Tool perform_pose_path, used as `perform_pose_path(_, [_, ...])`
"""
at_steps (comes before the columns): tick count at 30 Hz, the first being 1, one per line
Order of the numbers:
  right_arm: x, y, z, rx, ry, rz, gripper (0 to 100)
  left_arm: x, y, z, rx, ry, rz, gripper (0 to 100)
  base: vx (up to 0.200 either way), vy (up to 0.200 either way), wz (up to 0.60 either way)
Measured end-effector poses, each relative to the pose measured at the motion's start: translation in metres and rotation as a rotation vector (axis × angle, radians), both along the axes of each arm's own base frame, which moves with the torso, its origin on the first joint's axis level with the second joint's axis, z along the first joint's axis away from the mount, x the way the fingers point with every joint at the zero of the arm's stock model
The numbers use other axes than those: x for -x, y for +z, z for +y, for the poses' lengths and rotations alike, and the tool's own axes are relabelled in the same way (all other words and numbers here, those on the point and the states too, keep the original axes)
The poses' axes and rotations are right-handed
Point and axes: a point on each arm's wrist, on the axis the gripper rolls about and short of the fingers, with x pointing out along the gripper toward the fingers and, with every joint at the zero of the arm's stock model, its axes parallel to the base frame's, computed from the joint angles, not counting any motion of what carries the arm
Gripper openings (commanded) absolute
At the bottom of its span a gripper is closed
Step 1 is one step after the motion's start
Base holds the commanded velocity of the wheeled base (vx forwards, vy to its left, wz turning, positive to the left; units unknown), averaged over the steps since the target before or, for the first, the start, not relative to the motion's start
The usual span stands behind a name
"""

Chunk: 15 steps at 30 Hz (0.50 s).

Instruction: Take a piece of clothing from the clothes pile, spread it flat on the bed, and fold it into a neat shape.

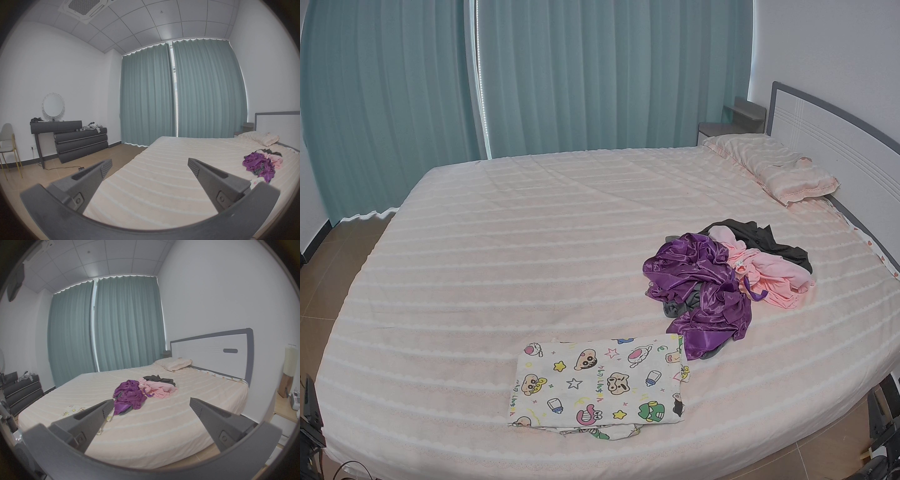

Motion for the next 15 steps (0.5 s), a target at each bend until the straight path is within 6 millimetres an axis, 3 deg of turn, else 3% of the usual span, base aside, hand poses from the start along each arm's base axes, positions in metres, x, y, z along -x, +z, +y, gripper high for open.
perform_pose_path(5, [0.004,-0.001,0.002,0.025,0.064,-0.041,100,0.000,-0.016,-0.002,0.004,-0.073,-0.009,100,0.000,0.000,0.00])
perform_pose_path(15, [0.006,-0.012,0.002,0.113,0.084,0.042,100,-0.001,-0.020,-0.008,-0.028,-0.399,-0.020,100,0.000,0.000,0.00])
